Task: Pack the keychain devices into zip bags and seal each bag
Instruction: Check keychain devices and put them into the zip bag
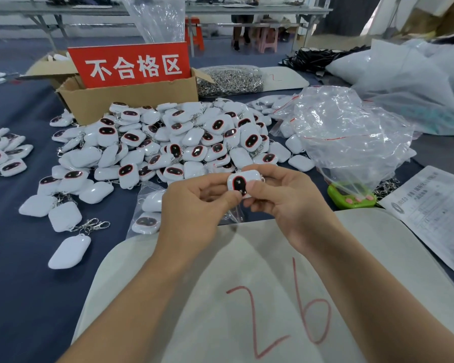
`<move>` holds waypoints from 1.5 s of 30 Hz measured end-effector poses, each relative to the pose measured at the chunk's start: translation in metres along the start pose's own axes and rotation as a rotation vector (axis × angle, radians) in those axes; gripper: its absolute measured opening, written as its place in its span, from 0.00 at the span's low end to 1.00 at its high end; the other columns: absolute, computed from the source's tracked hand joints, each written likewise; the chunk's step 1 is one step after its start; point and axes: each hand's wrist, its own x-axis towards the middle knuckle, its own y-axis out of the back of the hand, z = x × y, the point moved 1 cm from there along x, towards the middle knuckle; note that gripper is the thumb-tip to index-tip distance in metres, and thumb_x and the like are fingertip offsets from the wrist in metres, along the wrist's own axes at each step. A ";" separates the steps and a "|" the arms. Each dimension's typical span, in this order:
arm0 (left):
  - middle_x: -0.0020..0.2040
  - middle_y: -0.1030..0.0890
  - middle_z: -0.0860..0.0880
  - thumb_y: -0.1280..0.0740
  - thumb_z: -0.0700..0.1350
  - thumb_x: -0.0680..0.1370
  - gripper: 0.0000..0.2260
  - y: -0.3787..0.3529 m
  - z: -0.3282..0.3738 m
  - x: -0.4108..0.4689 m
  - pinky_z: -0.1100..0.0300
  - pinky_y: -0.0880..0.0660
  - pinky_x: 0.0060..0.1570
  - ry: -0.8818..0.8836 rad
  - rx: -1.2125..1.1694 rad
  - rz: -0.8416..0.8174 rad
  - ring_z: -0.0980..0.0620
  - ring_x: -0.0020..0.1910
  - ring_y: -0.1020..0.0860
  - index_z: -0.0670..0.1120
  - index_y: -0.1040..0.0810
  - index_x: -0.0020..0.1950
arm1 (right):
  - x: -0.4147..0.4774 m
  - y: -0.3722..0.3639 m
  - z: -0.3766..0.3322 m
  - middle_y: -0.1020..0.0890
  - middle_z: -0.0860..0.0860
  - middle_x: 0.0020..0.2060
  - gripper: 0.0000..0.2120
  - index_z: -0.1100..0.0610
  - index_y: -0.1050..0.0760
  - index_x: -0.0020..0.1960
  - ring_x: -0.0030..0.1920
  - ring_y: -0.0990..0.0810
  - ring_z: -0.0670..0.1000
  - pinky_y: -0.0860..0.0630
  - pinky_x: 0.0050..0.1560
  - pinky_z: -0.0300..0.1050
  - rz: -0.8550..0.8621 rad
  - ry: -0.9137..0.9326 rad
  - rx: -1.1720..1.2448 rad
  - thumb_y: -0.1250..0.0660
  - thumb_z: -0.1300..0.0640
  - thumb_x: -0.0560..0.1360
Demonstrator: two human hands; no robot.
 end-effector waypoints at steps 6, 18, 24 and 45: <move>0.43 0.12 0.54 0.23 0.35 0.73 0.17 0.001 0.000 0.000 0.66 0.20 0.44 0.021 -0.047 0.031 0.55 0.43 0.13 0.59 0.12 0.47 | 0.001 -0.002 -0.002 0.15 0.57 0.39 0.08 0.56 0.13 0.49 0.37 0.19 0.51 0.20 0.41 0.39 -0.031 -0.010 -0.011 0.28 0.67 0.75; 0.37 0.21 0.57 0.33 0.67 0.73 0.14 -0.009 -0.005 -0.006 0.55 0.34 0.40 0.174 1.004 0.039 0.50 0.43 0.22 0.58 0.25 0.41 | 0.001 0.003 -0.005 0.16 0.51 0.31 0.07 0.61 0.19 0.51 0.31 0.19 0.48 0.21 0.35 0.37 0.277 -0.025 -0.061 0.23 0.64 0.74; 0.33 0.25 0.56 0.36 0.57 0.77 0.10 -0.007 -0.009 -0.006 0.55 0.40 0.35 0.117 1.075 0.089 0.50 0.37 0.29 0.55 0.28 0.39 | 0.002 0.004 -0.002 0.17 0.51 0.28 0.04 0.60 0.18 0.43 0.26 0.25 0.45 0.29 0.29 0.35 0.274 -0.027 -0.202 0.23 0.62 0.74; 0.33 0.23 0.56 0.45 0.73 0.70 0.23 -0.007 -0.008 -0.006 0.53 0.39 0.38 0.120 1.099 0.114 0.49 0.37 0.28 0.55 0.26 0.38 | 0.003 -0.001 0.000 0.15 0.58 0.34 0.04 0.64 0.19 0.48 0.31 0.17 0.48 0.20 0.34 0.37 0.243 -0.090 -0.081 0.25 0.67 0.75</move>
